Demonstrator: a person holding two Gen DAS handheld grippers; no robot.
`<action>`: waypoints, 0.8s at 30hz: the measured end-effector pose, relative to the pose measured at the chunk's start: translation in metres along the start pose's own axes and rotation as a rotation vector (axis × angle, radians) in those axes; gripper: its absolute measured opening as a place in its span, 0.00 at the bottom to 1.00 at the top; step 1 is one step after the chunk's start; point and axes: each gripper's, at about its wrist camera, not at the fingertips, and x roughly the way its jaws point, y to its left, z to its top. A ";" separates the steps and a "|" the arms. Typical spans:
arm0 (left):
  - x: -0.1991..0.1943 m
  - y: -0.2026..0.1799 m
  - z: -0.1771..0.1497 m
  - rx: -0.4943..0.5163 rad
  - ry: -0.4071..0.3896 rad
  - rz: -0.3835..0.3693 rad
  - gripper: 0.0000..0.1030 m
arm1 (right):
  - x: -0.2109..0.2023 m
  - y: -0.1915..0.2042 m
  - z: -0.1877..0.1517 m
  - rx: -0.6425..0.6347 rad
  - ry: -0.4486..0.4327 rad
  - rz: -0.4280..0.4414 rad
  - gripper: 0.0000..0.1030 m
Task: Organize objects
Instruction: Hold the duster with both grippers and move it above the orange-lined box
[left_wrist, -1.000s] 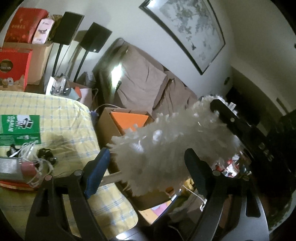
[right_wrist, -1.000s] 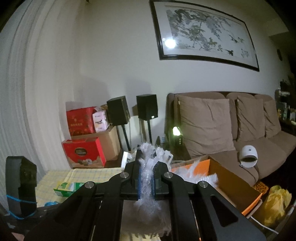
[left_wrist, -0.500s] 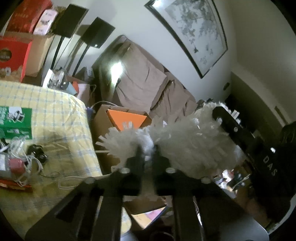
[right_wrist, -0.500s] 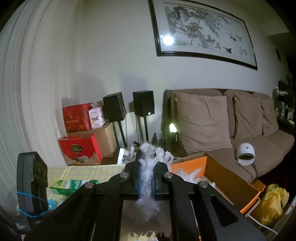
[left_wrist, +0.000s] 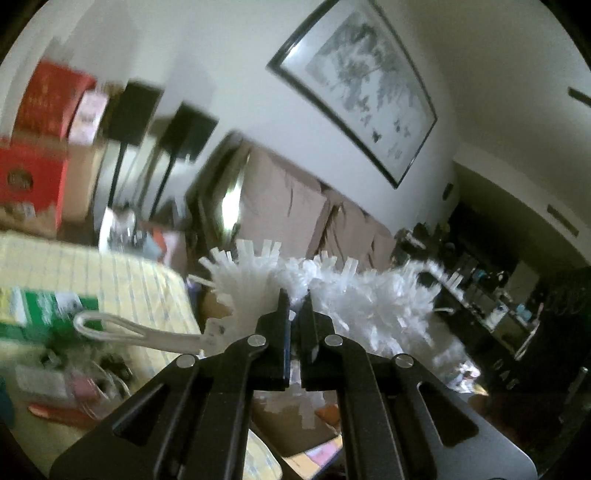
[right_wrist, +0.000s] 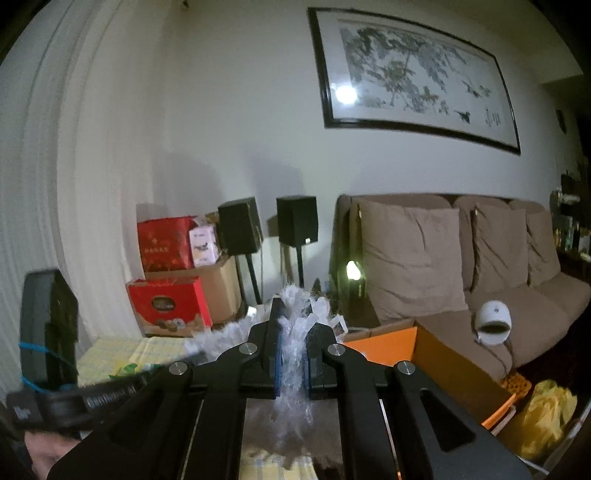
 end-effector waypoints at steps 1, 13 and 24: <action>-0.003 -0.003 0.003 0.015 -0.014 0.006 0.03 | -0.003 0.001 0.001 -0.006 -0.007 0.000 0.06; -0.006 -0.023 0.018 0.081 -0.027 0.030 0.03 | -0.009 0.001 0.005 -0.007 -0.017 -0.001 0.06; -0.008 -0.035 0.026 0.139 -0.042 0.044 0.02 | -0.010 -0.001 0.008 0.001 -0.007 0.008 0.06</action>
